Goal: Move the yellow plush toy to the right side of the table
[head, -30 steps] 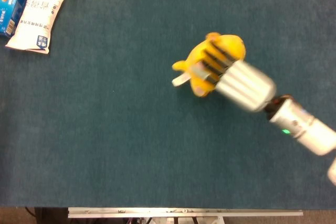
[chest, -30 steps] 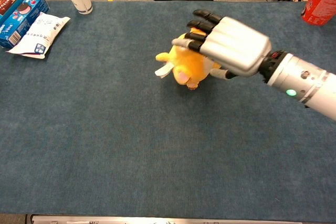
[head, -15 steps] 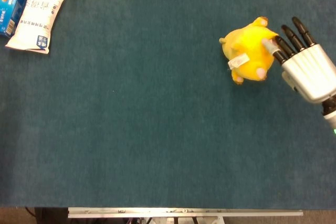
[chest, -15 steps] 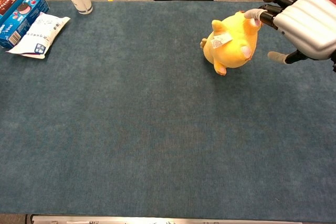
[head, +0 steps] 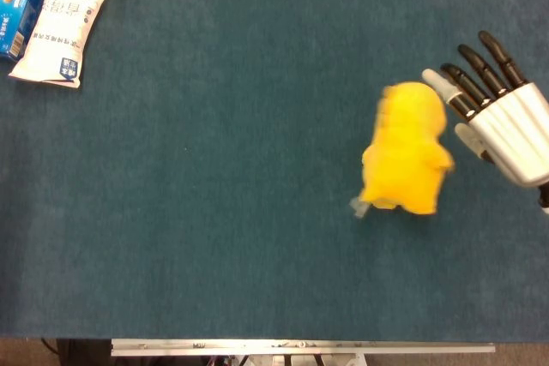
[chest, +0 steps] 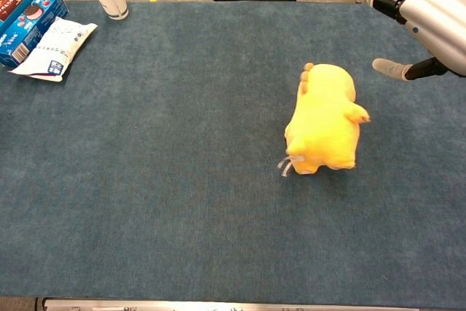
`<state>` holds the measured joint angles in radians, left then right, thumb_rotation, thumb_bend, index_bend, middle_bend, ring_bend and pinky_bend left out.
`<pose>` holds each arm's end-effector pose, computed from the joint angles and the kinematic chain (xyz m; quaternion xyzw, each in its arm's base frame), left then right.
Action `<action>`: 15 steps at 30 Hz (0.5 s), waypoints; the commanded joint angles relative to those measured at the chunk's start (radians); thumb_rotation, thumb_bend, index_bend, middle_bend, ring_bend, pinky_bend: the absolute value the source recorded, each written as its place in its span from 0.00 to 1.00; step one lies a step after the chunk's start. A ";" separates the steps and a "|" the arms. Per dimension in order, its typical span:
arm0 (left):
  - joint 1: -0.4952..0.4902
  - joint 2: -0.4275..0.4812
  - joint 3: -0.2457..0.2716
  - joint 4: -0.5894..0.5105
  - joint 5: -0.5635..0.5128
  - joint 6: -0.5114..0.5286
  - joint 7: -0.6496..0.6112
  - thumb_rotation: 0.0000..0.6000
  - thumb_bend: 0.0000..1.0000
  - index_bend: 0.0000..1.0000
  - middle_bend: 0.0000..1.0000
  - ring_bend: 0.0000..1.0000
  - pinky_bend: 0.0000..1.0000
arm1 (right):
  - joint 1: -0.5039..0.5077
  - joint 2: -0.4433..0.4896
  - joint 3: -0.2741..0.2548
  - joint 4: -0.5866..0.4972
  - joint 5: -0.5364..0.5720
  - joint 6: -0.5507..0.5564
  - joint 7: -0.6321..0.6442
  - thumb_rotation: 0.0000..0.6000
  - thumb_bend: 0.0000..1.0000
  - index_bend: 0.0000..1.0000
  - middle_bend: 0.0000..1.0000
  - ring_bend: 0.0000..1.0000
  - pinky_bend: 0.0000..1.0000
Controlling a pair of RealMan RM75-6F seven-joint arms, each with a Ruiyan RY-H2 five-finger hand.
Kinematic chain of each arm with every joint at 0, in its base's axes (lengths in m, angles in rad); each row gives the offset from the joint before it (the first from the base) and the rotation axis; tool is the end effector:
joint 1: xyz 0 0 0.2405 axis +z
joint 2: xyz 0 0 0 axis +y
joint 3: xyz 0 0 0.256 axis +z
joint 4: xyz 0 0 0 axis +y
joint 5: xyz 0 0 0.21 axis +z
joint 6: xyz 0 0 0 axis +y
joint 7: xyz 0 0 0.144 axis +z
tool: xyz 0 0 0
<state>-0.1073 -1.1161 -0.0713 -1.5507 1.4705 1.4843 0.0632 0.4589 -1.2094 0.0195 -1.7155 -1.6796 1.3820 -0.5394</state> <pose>-0.3208 0.1937 0.1713 -0.6049 -0.3433 -0.3608 0.6213 -0.1818 -0.2517 0.0988 0.7633 -0.1072 0.3958 0.4992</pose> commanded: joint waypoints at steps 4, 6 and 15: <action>-0.002 -0.002 0.004 0.005 0.002 -0.006 0.002 1.00 0.39 0.45 0.43 0.33 0.42 | -0.054 0.024 0.004 -0.015 0.093 -0.016 -0.121 1.00 0.19 0.19 0.28 0.13 0.02; -0.003 -0.004 0.007 0.005 0.009 -0.005 0.003 1.00 0.39 0.45 0.43 0.33 0.41 | -0.075 0.019 0.008 -0.015 0.130 -0.008 -0.162 1.00 0.19 0.19 0.28 0.13 0.02; -0.010 -0.023 0.016 0.018 0.029 -0.006 0.017 1.00 0.39 0.45 0.43 0.33 0.41 | -0.155 0.003 0.005 0.006 0.243 0.018 -0.186 1.00 0.19 0.19 0.28 0.13 0.02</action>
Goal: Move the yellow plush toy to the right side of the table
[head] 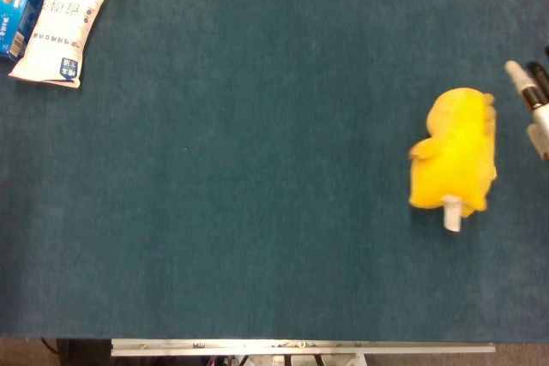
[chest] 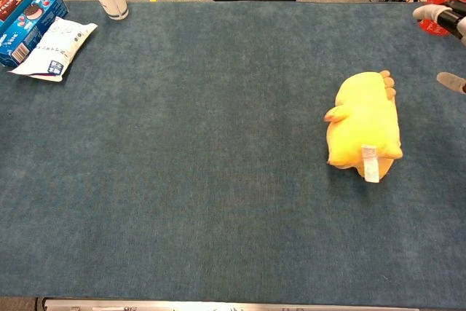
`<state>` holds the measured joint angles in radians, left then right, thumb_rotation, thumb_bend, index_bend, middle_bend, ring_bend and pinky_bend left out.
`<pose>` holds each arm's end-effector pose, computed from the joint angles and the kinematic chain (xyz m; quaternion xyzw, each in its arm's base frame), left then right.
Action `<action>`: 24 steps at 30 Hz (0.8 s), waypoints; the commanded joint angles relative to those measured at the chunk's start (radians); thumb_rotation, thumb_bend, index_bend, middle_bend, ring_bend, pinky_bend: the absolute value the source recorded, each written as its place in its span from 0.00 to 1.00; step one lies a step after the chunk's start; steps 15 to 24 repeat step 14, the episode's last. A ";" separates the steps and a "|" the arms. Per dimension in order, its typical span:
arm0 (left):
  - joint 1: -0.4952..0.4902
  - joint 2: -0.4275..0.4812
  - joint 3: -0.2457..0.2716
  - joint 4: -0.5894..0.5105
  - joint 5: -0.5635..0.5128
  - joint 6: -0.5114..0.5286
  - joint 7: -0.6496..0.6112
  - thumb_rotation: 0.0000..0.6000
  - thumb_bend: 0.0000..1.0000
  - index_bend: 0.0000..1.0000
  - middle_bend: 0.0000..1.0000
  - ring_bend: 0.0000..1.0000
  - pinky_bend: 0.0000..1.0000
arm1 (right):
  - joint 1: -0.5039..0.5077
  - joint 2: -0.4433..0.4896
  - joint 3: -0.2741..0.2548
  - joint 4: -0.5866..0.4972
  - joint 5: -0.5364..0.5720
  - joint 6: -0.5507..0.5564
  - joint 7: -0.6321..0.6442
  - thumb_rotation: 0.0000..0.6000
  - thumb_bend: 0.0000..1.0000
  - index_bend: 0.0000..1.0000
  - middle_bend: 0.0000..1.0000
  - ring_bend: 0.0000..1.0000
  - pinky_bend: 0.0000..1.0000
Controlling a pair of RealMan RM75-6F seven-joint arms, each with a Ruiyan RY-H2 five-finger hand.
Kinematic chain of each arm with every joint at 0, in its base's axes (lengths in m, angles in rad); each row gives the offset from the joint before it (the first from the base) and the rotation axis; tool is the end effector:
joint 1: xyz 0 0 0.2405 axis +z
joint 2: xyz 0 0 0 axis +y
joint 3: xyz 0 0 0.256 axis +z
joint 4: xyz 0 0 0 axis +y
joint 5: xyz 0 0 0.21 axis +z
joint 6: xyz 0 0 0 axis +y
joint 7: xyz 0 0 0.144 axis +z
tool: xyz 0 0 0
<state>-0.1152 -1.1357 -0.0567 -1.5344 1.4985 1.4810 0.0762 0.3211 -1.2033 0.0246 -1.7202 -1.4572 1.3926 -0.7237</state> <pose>-0.3189 0.1934 0.1622 -0.6202 -0.3367 -0.3590 0.6108 -0.2425 -0.2351 0.1093 0.7315 -0.1676 0.2611 0.6071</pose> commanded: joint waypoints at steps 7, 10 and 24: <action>-0.007 -0.019 0.002 0.011 -0.005 -0.013 0.013 1.00 0.39 0.45 0.43 0.33 0.41 | -0.038 0.000 0.008 0.018 0.039 0.015 0.014 1.00 0.19 0.19 0.28 0.13 0.02; -0.010 -0.023 0.001 0.013 -0.009 -0.018 0.016 1.00 0.39 0.45 0.43 0.33 0.41 | -0.036 0.000 0.009 0.020 0.030 0.010 0.018 1.00 0.19 0.19 0.28 0.13 0.02; -0.012 -0.025 0.001 0.016 -0.015 -0.023 0.016 1.00 0.39 0.45 0.43 0.33 0.41 | -0.033 -0.003 0.010 0.022 0.018 -0.001 0.032 1.00 0.20 0.19 0.28 0.13 0.02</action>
